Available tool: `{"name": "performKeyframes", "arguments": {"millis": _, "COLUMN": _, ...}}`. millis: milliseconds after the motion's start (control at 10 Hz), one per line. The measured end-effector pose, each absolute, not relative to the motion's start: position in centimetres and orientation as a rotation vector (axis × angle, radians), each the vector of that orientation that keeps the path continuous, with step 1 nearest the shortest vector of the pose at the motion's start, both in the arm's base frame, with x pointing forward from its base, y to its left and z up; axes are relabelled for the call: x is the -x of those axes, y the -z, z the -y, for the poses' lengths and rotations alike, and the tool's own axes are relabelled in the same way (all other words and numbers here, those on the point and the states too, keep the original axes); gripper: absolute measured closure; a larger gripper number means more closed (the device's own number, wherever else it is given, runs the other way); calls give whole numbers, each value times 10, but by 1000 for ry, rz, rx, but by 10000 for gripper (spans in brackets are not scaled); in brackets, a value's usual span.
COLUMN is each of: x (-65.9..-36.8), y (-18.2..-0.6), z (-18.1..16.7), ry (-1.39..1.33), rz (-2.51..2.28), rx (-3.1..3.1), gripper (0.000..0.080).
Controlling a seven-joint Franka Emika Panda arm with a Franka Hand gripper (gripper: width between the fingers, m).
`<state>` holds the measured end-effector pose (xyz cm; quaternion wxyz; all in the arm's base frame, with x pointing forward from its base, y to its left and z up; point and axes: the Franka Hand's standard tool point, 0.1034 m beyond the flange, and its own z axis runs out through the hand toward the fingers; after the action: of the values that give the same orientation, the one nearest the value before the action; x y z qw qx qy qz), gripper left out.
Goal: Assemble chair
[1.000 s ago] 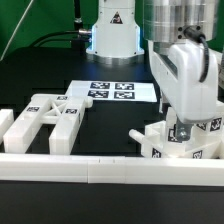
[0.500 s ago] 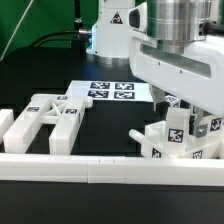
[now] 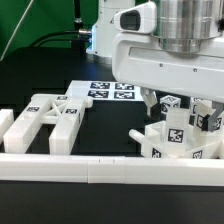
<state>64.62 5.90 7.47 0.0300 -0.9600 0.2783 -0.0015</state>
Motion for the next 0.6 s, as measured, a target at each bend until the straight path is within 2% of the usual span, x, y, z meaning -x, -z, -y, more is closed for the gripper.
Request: {"name": "performKeyframes", "arguments": {"millis": 600, "x": -646, "y": -73, "z": -55, "ry": 24, "rz": -356, "rx": 3069, "gripper": 150}}
